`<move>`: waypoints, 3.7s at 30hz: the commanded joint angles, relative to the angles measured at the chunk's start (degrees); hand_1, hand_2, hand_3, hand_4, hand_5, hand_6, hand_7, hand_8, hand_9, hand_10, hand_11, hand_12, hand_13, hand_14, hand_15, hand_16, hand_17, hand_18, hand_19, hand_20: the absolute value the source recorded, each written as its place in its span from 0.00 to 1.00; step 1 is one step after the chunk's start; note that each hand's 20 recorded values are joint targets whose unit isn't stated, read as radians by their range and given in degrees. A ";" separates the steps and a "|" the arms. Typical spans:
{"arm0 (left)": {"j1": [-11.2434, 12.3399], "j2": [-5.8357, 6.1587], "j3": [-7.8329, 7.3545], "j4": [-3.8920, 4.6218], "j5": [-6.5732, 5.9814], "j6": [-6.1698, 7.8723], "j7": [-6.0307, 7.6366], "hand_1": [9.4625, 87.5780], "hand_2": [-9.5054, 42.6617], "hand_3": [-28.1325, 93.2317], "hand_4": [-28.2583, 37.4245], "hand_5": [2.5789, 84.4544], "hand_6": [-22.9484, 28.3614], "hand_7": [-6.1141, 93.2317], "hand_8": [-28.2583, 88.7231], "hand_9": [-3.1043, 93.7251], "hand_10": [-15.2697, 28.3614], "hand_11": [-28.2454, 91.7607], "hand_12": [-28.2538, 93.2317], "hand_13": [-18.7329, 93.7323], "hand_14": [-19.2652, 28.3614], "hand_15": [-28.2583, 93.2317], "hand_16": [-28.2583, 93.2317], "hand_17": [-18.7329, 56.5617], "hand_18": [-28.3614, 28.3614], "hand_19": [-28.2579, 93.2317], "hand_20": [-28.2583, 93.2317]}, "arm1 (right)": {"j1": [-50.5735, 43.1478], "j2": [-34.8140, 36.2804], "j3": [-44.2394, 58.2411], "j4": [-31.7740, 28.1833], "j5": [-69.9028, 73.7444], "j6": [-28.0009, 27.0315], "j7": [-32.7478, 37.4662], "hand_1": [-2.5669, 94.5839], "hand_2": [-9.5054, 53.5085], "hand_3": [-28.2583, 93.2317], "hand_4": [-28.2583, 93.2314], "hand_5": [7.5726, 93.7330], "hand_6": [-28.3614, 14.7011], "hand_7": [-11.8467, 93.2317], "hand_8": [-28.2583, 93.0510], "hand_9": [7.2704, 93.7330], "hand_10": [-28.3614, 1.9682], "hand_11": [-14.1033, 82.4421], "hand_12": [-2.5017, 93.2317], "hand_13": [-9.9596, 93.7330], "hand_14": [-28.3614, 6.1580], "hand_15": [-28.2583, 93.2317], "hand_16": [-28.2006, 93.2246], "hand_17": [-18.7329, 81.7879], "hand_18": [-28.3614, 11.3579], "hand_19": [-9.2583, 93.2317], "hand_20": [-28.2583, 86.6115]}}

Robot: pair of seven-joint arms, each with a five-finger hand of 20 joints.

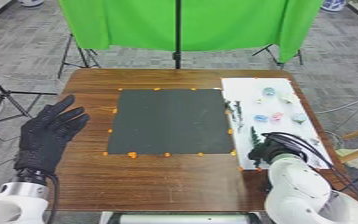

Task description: Arrange flowers

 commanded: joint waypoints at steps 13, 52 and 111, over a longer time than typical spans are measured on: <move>0.00 -0.46 0.69 0.05 -0.44 0.76 -0.91 0.16 0.38 0.86 0.02 0.44 0.66 0.18 0.17 0.38 0.83 0.48 0.32 0.37 0.97 0.65 0.15 0.12 0.90 0.69 0.31 | 6.78 -2.02 -12.40 5.97 -2.78 -2.86 2.30 0.40 0.03 0.80 0.08 0.72 0.38 0.50 0.16 0.78 0.25 0.66 0.25 0.86 0.51 0.81 0.39 0.69 0.13 1.00 0.27; 0.77 0.86 -1.83 -2.14 0.56 0.77 -0.80 0.16 0.38 0.86 0.02 0.44 0.66 0.19 0.17 0.38 0.83 0.49 0.32 0.37 0.97 0.66 0.15 0.12 0.90 0.69 0.30 | 7.59 2.11 -7.48 -1.10 -16.40 13.60 -3.50 0.59 0.04 0.88 0.03 0.79 0.49 0.52 0.40 0.88 0.53 0.64 0.33 0.92 0.67 0.83 0.41 0.76 0.24 1.00 0.43; -24.06 15.76 12.50 -1.91 -0.05 4.97 5.70 0.16 0.38 0.86 0.02 0.45 0.67 0.18 0.17 0.39 0.84 0.49 0.32 0.38 0.98 0.67 0.15 0.13 0.92 0.72 0.31 | 48.46 -44.20 -40.23 35.61 13.39 -3.59 -16.59 0.56 0.01 0.85 0.02 0.81 0.54 0.51 0.37 0.89 0.52 0.67 0.30 0.93 0.67 0.83 0.41 0.73 0.20 1.00 0.48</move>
